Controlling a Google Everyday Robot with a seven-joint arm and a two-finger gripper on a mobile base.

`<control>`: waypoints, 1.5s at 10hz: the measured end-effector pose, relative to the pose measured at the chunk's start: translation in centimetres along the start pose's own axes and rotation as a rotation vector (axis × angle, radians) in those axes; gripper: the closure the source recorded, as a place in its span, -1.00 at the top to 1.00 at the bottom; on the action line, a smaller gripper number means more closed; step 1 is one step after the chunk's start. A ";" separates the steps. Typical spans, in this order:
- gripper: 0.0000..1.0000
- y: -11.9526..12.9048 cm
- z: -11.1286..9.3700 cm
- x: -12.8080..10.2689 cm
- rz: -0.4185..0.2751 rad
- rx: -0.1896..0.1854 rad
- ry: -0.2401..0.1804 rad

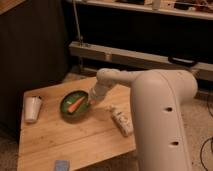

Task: Drag the ceramic bowl in a circle

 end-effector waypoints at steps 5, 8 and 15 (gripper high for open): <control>-1.00 -6.1 -1.1 5.8 0.059 0.062 0.004; -1.00 -9.5 -2.3 11.0 0.098 0.094 0.005; -1.00 -4.9 -0.6 20.9 -0.062 0.114 0.057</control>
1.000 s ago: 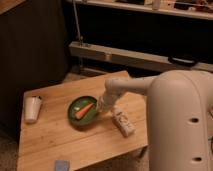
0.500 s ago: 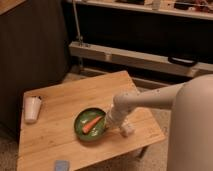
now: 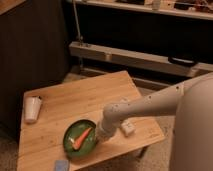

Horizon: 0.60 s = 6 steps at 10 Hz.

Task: Drag the ceramic bowl in a circle

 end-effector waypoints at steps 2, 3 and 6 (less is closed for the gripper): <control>-1.00 4.4 1.4 -0.3 -0.084 -0.001 0.018; -1.00 5.8 1.9 -0.8 -0.106 -0.003 0.023; -1.00 10.5 3.1 -4.4 -0.168 -0.023 0.026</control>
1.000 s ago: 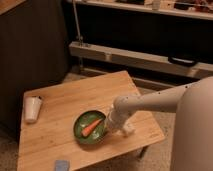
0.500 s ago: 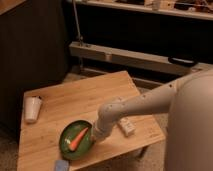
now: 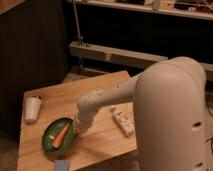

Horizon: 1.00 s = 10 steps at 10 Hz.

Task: Drag the ceramic bowl in a circle

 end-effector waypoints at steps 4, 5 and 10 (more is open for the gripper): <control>-1.00 2.2 -0.3 -9.3 -0.011 -0.035 -0.030; -1.00 1.6 -0.9 -11.5 0.012 -0.044 -0.047; -1.00 -6.2 -3.7 -13.9 0.219 -0.063 -0.114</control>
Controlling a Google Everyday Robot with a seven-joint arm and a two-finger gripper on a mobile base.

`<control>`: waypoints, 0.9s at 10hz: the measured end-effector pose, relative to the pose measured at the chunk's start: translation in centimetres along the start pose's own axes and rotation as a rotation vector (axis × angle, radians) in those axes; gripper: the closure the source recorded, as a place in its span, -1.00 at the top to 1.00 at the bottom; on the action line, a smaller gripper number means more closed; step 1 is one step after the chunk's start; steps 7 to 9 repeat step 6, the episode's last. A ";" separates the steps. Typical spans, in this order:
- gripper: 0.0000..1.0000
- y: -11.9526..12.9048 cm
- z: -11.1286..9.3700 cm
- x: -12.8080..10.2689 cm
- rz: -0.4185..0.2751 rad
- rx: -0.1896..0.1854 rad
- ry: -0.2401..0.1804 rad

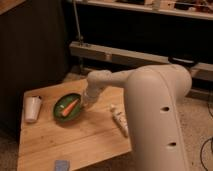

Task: Drag the ceramic bowl in a circle

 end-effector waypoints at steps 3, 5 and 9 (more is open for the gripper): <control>-1.00 -6.9 -2.3 0.8 0.112 -0.003 -0.036; -1.00 -11.7 -3.9 2.5 0.184 -0.006 -0.057; -1.00 -14.3 -4.6 4.2 0.215 -0.001 -0.059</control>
